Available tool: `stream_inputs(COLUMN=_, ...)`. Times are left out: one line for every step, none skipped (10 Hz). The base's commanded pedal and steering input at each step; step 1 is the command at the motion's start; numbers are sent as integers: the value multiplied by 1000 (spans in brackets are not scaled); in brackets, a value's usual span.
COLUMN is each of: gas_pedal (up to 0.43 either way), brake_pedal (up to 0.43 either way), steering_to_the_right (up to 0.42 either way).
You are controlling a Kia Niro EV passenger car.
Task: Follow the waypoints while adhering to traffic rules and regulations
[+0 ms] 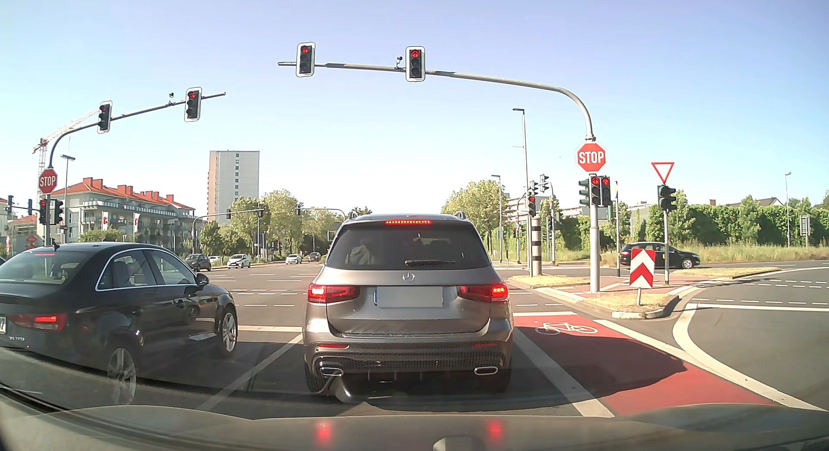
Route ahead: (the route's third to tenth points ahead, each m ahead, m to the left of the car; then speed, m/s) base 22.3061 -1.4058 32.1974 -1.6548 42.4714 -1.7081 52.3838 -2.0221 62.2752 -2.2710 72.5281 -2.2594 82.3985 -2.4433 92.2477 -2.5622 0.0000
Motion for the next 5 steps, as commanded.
stream_inputs(gas_pedal=0, brake_pedal=421, steering_to_the_right=0)
stream_inputs(gas_pedal=0, brake_pedal=415, steering_to_the_right=0)
stream_inputs(gas_pedal=0, brake_pedal=415, steering_to_the_right=0)
stream_inputs(gas_pedal=0, brake_pedal=415, steering_to_the_right=0)
stream_inputs(gas_pedal=0, brake_pedal=415, steering_to_the_right=0)
